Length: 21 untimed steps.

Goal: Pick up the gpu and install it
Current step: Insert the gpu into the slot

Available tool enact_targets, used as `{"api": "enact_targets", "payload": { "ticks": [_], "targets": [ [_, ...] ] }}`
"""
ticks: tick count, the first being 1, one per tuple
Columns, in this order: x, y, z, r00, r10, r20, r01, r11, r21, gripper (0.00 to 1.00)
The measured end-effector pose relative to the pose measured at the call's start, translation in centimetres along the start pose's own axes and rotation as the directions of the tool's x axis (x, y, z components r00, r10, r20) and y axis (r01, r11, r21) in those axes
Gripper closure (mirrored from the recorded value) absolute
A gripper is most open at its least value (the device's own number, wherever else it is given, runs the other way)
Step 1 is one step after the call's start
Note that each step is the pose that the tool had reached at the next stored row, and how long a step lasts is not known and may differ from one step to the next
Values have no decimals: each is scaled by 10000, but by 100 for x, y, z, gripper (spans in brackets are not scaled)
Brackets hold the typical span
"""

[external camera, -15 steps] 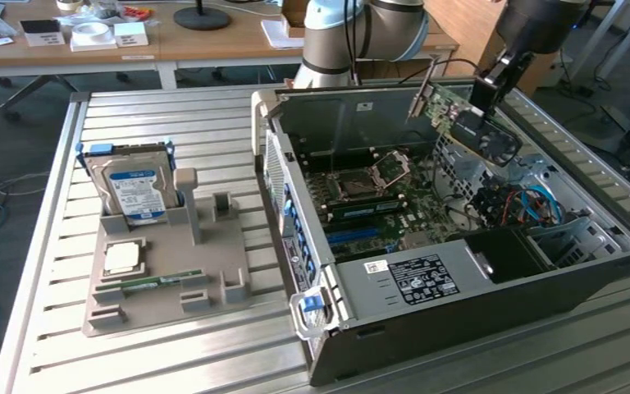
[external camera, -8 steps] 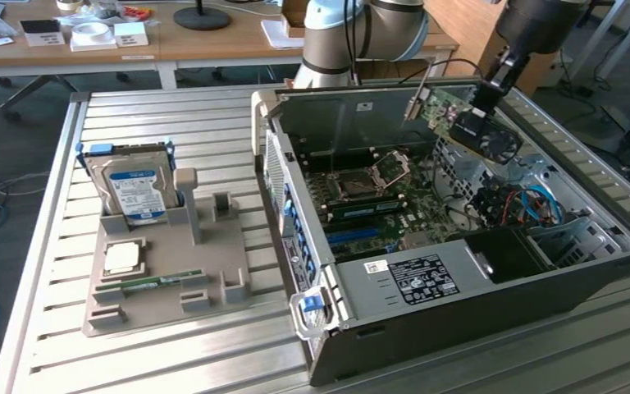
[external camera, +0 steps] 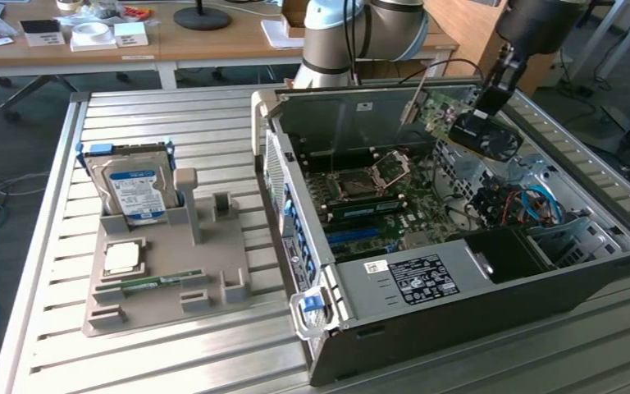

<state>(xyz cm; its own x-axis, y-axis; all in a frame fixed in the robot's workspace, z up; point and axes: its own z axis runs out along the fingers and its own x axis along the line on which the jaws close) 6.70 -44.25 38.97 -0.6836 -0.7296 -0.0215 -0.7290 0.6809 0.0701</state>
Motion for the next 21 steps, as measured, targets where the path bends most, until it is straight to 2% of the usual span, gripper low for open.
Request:
{"api": "enact_targets", "payload": {
  "ticks": [3, 6, 11, 16, 21],
  "targets": [
    [0, 0, 1, 9985, -538, -38, 538, 9986, -12, 73],
    [0, 0, 2, 9942, -1073, -75, 1073, 9942, -27, 73],
    [0, 0, 3, 9803, -1970, -134, 1970, 9804, -56, 73],
    [0, 0, 5, 9581, -2857, -192, 2855, 9583, -91, 73],
    [0, -1, 9, 9282, -3714, -246, 3712, 9285, -130, 73]
  ]
}}
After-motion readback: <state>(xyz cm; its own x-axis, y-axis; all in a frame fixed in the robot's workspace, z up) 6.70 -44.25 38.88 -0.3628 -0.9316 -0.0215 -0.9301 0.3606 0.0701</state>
